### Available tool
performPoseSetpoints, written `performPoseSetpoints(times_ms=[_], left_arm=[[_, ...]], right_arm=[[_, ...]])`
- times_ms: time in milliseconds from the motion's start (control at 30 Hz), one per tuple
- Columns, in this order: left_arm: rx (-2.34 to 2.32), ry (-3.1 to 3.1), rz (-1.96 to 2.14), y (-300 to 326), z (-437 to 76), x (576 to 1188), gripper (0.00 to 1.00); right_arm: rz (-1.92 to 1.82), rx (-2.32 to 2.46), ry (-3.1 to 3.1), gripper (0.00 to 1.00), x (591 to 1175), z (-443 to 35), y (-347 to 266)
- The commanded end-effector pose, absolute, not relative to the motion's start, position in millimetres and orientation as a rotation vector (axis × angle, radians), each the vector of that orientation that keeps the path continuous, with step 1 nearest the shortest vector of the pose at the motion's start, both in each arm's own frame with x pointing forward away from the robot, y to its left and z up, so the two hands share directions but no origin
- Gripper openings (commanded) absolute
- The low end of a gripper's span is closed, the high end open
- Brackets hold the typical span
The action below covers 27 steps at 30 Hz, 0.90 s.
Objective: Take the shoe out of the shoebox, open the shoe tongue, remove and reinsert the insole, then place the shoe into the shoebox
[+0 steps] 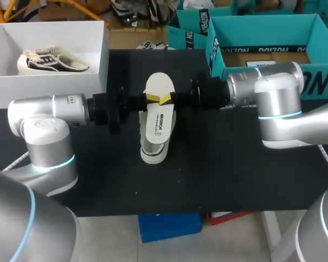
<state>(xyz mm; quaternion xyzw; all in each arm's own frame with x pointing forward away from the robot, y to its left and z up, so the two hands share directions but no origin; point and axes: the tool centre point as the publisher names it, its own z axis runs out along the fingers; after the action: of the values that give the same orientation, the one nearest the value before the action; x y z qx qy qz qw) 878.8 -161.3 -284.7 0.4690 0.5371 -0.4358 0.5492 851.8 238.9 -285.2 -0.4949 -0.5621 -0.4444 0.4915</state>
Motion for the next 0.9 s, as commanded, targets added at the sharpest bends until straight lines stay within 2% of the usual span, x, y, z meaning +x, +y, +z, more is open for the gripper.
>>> performPoseSetpoints(times_ms=[33, 67, 100, 133, 333, 567, 633, 733, 900], left_arm=[[1.121, 1.273, -1.023, -157.0, -285.5, 874.5, 0.26], [1.123, 1.273, -1.022, -156.5, -285.7, 874.1, 0.26], [1.124, 1.273, -1.022, -155.8, -286.0, 873.7, 0.41], [1.124, 1.274, -1.022, -155.0, -286.1, 873.7, 0.45], [1.12, 1.265, -1.019, -151.8, -284.5, 873.3, 0.42], [1.122, 1.252, -1.028, -151.3, -284.1, 873.2, 0.42], [1.123, 1.249, -1.029, -151.3, -284.3, 873.1, 0.36], [1.123, 1.25, -1.032, -152.1, -286.0, 873.7, 0.16], [1.129, 1.269, -1.036, -157.3, -290.6, 876.9, 0.04]], right_arm=[[-1.077, -1.204, -1.366, 0.0, 851.9, -284.7, 239.0], [-1.077, -1.204, -1.366, 0.0, 851.9, -284.7, 239.0], [-1.077, -1.204, -1.366, 0.0, 851.9, -284.7, 239.0], [-1.077, -1.204, -1.366, 0.0, 851.9, -284.7, 239.0], [-1.077, -1.204, -1.366, 0.0, 851.9, -284.7, 239.0], [-1.077, -1.204, -1.366, 0.0, 851.9, -284.7, 239.0], [-1.077, -1.204, -1.366, 0.0, 851.9, -284.7, 239.0], [-1.077, -1.204, -1.366, 0.0, 851.9, -284.7, 239.0], [-1.077, -1.204, -1.366, 0.0, 851.9, -284.7, 239.0]])
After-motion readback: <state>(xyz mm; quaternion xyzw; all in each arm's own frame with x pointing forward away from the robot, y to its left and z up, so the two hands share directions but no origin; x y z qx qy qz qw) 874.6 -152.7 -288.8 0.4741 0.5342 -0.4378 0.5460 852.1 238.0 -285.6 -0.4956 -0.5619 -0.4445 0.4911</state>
